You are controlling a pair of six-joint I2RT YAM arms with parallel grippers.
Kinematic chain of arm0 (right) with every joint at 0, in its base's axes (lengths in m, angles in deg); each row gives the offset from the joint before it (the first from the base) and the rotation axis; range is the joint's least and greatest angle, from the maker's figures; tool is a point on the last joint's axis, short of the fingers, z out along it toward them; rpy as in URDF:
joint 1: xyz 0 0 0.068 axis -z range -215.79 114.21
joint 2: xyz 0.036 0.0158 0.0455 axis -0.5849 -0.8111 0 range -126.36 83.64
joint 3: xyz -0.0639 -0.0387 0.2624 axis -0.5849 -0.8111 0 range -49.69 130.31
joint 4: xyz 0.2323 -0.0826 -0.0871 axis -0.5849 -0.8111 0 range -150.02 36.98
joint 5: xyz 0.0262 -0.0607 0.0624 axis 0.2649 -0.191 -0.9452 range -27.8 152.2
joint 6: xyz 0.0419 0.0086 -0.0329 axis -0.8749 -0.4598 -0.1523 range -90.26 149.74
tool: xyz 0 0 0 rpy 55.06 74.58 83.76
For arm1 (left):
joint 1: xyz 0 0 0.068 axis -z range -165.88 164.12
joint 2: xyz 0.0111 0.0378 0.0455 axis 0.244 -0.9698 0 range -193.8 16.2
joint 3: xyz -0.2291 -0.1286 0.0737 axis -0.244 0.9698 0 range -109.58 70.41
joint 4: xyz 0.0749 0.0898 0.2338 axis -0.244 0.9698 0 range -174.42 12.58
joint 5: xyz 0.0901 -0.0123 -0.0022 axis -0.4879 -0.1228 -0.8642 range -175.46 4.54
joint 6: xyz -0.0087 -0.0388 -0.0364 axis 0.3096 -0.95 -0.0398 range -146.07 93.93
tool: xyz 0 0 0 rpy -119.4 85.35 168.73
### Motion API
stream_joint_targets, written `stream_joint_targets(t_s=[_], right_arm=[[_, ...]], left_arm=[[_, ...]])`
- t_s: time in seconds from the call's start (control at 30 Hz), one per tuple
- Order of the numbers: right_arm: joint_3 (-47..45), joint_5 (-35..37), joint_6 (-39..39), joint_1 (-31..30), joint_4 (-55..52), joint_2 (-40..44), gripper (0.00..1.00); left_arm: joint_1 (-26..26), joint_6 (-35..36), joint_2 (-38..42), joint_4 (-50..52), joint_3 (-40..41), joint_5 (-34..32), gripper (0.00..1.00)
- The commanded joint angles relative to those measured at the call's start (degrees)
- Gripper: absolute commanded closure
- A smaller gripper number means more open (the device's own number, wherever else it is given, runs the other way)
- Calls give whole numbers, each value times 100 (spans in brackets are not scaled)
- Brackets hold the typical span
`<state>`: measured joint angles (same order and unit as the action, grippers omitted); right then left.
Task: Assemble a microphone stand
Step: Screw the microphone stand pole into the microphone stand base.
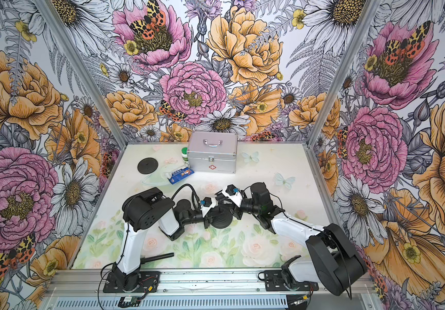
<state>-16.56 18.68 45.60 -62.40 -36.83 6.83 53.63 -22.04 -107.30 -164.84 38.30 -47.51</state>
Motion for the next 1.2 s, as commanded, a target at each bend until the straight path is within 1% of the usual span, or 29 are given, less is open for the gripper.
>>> stream_joint_targets(t_s=[0.0, 0.1, 0.13, 0.2, 0.23, 0.27, 0.3, 0.33, 0.4, 0.47, 0.53, 0.57, 0.6, 0.63, 0.67, 0.77, 0.8, 0.87, 0.9, 0.93, 0.97, 1.0, 1.1, 1.17], right_arm=[[513, -1094, 923, 194, -1342, -278, 64], [797, -1163, 998, 240, -1540, -521, 68], [853, -1164, 982, 240, -1541, -582, 72], [986, -1084, 735, 236, -1515, -706, 84], [1050, -952, 508, 233, -1458, -758, 93], [1041, -740, 248, 210, -1343, -753, 100], [974, -459, 30, 177, -1195, -693, 100], [811, 52, -289, 91, -905, -566, 100], [355, 1327, -960, -156, -233, -215, 100], [-252, 3476, -1876, -666, 474, 202, 100], [-727, 5542, -2720, -1311, 832, 456, 100], [-842, 6228, -2982, -1640, 867, 491, 100], [-860, 6655, -3075, -1841, 844, 453, 100], [-812, 6911, -3054, -2204, 803, 370, 100], [-738, 6905, -2935, -2346, 812, 245, 100], [-411, 6101, -2245, -2398, 664, -15, 100], [-295, 5867, -1902, -2390, 540, -44, 100], [-121, 5560, -1371, -2340, 198, 4, 100], [-37, 5429, -1140, -2281, 11, 63, 98], [9, 5273, -967, -2205, -135, 144, 91], [33, 4985, -818, -2118, -240, 217, 85], [61, 4538, -616, -1995, -400, 325, 80], [13, 3620, -72, -1640, -813, 705, 68], [-37, 2807, 365, -1350, -1072, 905, 67]], left_arm=[[-20, 91, -75, -45, 13, 265, 78], [-40, 97, -70, -44, 0, 256, 78], [-60, 72, -82, -49, -14, 273, 78], [-36, 57, -101, -45, -23, 271, 78], [-10, 80, -108, -51, -19, 265, 78], [-6, 111, -119, -44, -14, 256, 77], [-13, 112, -119, -44, -14, 230, 77], [-28, 95, -115, -44, -19, 210, 77], [-53, 32, -109, -47, -14, 133, 76], [-69, -16, -162, -45, -37, 97, 74], [-83, -17, -200, -44, -59, 58, 74], [-113, -43, -209, -45, -65, 41, 74], [-142, -69, -217, -50, -79, 53, 74], [-149, -113, -213, -47, -86, 52, 75], [-145, -129, -226, -45, -88, 54, 75], [-101, -28, -257, -45, -59, 3, 75], [-104, -14, -249, -44, -58, -4, 75], [-125, -26, -235, -47, -50, -6, 75], [-118, -40, -231, -48, -42, 6, 75], [-106, -20, -221, -47, -32, 11, 75], [-100, -2, -220, -49, -23, 17, 75], [-97, 17, -211, -50, -6, 10, 75], [-127, 19, -182, -46, 8, 13, 76], [-127, -14, -204, -49, -11, 98, 77]])
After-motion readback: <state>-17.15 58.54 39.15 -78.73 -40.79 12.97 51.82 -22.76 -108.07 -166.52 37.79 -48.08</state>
